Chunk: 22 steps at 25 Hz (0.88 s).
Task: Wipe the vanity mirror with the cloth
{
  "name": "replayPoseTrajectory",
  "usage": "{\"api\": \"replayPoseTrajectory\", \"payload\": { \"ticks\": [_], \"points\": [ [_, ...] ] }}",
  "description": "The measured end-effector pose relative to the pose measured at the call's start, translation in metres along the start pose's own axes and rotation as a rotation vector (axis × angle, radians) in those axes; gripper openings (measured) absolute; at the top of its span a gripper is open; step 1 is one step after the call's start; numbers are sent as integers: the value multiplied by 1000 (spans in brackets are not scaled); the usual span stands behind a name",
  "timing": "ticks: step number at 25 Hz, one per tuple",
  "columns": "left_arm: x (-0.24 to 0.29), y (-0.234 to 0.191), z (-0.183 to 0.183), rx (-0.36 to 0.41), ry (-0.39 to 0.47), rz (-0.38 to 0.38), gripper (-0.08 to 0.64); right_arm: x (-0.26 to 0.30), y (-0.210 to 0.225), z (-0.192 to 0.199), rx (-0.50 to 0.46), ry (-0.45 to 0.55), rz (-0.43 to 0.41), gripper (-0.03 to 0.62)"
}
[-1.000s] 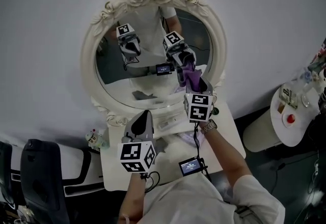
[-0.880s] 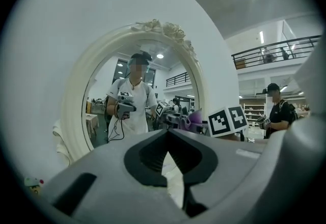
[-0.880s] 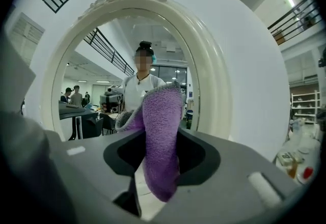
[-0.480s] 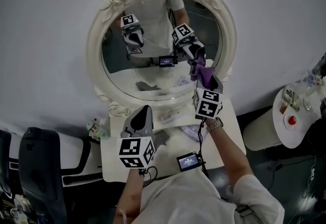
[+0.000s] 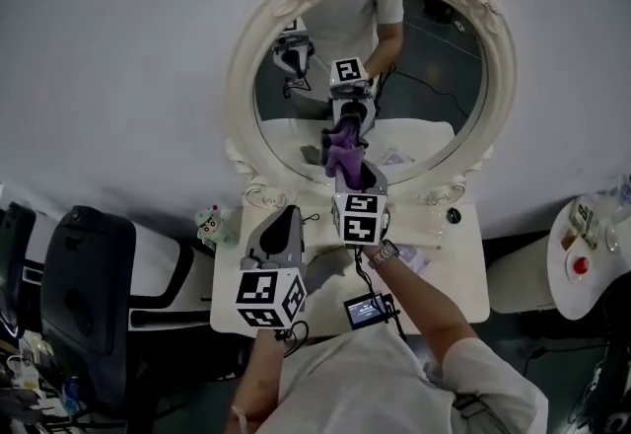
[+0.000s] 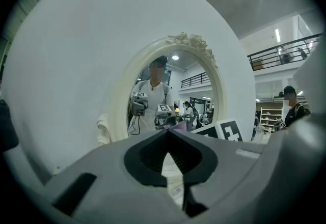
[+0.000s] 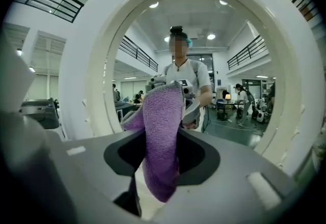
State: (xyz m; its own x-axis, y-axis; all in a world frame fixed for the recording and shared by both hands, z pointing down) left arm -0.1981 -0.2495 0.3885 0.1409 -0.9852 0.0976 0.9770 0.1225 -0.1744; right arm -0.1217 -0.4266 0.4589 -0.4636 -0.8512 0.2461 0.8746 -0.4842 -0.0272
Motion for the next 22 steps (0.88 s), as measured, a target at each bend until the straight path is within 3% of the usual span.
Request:
{"api": "replayPoseTrajectory", "payload": {
  "ticks": [7, 13, 17, 22],
  "points": [
    [-29, -24, 6, 9, -14, -103, 3, 22, -74, 11, -31, -38, -143, 163],
    [-38, -38, 8, 26, -32, -165, 3, 34, -81, 21, -38, -47, -130, 161],
    [-26, -34, 6, 32, -31, -142, 3, 32, -62, 23, -39, -50, -111, 161],
    [10, -7, 9, 48, -47, -33, 3, 26, -8, 26, -49, -49, -46, 164]
  ]
}}
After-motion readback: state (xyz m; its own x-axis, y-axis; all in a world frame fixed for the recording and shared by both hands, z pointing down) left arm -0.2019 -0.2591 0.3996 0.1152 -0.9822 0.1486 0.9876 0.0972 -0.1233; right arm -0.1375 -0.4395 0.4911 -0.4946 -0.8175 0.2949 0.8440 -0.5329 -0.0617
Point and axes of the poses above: the fingertips, and each gripper's own axes: x forward along the fingers, y to its right, z out of its underside, the point moved 5 cm from there along -x, backward along the fingers, and after that the axes turned 8 degrees about z, right-handed, at the moved point
